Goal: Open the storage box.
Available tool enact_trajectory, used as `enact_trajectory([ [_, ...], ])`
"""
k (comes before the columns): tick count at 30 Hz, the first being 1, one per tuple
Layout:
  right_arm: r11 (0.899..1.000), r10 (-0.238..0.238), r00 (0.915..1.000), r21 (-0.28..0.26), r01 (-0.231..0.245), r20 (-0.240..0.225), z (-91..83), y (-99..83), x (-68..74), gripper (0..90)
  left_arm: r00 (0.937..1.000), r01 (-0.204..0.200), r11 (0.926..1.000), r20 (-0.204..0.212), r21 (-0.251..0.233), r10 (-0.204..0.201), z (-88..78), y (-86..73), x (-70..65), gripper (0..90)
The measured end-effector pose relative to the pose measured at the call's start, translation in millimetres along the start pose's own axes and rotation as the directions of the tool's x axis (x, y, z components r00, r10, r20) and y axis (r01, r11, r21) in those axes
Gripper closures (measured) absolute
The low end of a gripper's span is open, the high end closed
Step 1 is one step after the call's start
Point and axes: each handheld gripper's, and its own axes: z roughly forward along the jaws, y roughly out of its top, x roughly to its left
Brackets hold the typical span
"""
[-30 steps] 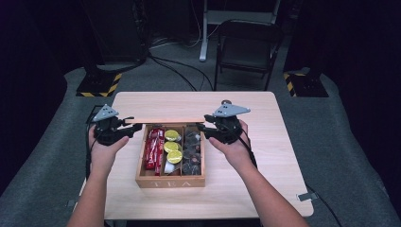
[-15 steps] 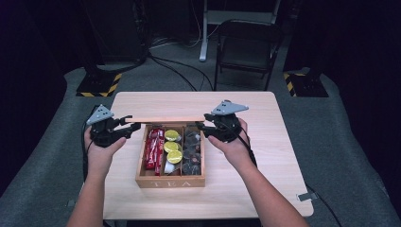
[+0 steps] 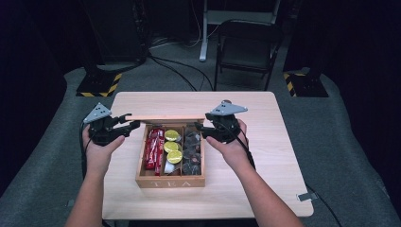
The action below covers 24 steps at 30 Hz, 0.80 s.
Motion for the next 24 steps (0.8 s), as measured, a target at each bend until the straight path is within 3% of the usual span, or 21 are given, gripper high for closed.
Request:
enact_trajectory([
  [9,0.999,0.038,0.9988,-0.010,-0.038,0.031,-5.7,-21.2,4.7,44.0,1.0000,0.000,0.9999,-0.003,-0.014,0.000,1.5,1.7,-0.4,49.8],
  [17,1.000,-0.004,0.9977,0.010,0.004,0.068,-5.0,-39.8,12.6,45.2,1.0000,-0.006,0.9998,-0.007,-0.017,0.006,2.6,3.6,0.4,49.8],
  [24,0.999,-0.021,0.9982,0.041,0.019,0.056,5.0,-50.8,22.3,46.0,0.9999,0.003,0.9997,-0.010,-0.025,-0.003,4.1,5.1,1.9,49.8],
])
